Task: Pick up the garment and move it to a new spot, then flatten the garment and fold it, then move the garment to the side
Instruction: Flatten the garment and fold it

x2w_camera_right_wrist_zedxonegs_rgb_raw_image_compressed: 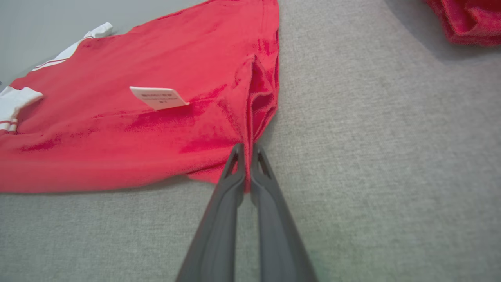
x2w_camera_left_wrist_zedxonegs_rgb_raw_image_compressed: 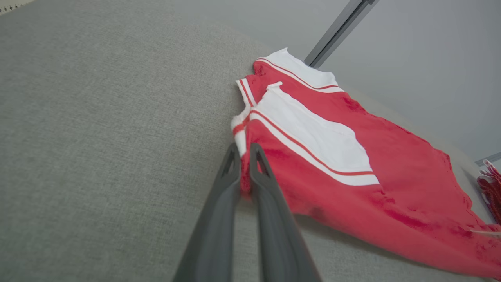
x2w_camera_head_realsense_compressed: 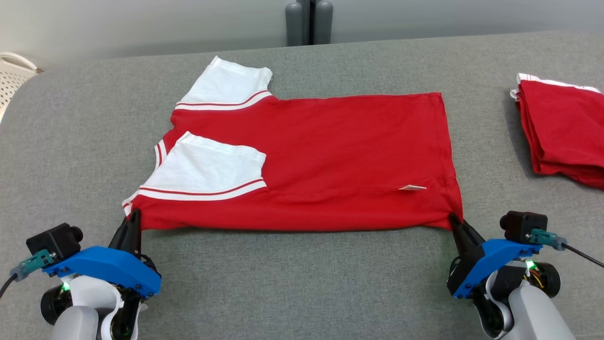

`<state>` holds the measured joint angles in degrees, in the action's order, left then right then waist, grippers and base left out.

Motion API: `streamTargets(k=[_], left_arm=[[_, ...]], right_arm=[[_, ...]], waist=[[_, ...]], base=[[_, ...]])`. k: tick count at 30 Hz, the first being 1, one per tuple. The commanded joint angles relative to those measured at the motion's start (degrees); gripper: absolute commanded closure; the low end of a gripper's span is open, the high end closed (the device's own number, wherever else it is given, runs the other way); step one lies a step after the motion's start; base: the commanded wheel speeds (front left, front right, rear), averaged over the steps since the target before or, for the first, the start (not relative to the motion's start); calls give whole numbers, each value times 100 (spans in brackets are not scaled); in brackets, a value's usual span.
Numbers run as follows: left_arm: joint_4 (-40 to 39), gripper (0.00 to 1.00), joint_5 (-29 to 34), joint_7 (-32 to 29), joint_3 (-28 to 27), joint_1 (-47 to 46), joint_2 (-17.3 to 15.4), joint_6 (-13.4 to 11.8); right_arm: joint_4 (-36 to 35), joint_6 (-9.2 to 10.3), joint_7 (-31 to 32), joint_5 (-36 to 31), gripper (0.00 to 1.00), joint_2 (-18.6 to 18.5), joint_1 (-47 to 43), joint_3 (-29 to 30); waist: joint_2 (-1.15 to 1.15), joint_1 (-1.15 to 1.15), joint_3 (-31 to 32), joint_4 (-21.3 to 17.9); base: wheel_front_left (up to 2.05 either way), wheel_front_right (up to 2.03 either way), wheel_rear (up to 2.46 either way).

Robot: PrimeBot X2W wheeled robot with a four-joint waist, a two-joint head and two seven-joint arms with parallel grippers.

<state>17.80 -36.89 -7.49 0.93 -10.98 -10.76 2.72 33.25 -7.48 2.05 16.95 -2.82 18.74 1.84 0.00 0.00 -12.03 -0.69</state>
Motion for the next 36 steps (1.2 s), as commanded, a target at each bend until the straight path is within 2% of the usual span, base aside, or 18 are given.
streamTargets(k=[1,8,13,18,19,20,21,22,23,30,36], left_arm=[[-51,100,-6,-4,8,-8,-45,9],[-731,100,-37,-219,116,623,-50,-33],[-1382,100,-120,-601,249,1407,29,-233],[-1693,100,-151,-712,266,1824,124,-426],[-1719,100,-151,-713,269,1852,133,-439],[-1741,90,-172,-708,252,1865,141,-456],[-1753,58,-172,-679,217,1847,124,-475],[-1767,15,-140,-649,187,1815,84,-494],[-1779,0,-118,-651,167,1788,49,-525],[-1921,0,105,-825,41,1384,-447,-518],[-1951,0,395,-1341,129,325,-1063,-415]], right_arm=[[-83,-3,27,-34,100,-14,-11,39],[-1270,-3,554,19,100,-126,-754,190],[-2230,-3,1047,104,100,-214,-1514,281],[-2647,-3,1241,136,100,-146,-1999,442],[-2690,-3,1229,143,87,-127,-2039,475],[-2704,-3,1227,136,63,-109,-2077,498],[-2713,-2,1244,115,34,-91,-2113,521],[-2730,-2,1254,90,0,-78,-2130,513],[-2747,-2,1261,88,0,-65,-2135,500],[-2900,-3,1112,109,0,-24,-1980,529],[-3139,-3,1017,46,0,-26,-1520,426]], waist=[[0,0,27,-17],[0,0,223,-7],[0,0,270,14],[0,0,226,14],[0,0,212,4],[0,0,195,-10],[0,0,179,-26],[0,0,164,-46],[0,0,148,-71],[0,0,-39,-332],[0,0,-366,-623]], base=[[0,0,0],[0,0,0],[0,0,0],[0,0,0],[0,0,0],[0,0,0],[0,0,0],[0,0,0],[0,0,0],[0,0,0],[0,0,0]])
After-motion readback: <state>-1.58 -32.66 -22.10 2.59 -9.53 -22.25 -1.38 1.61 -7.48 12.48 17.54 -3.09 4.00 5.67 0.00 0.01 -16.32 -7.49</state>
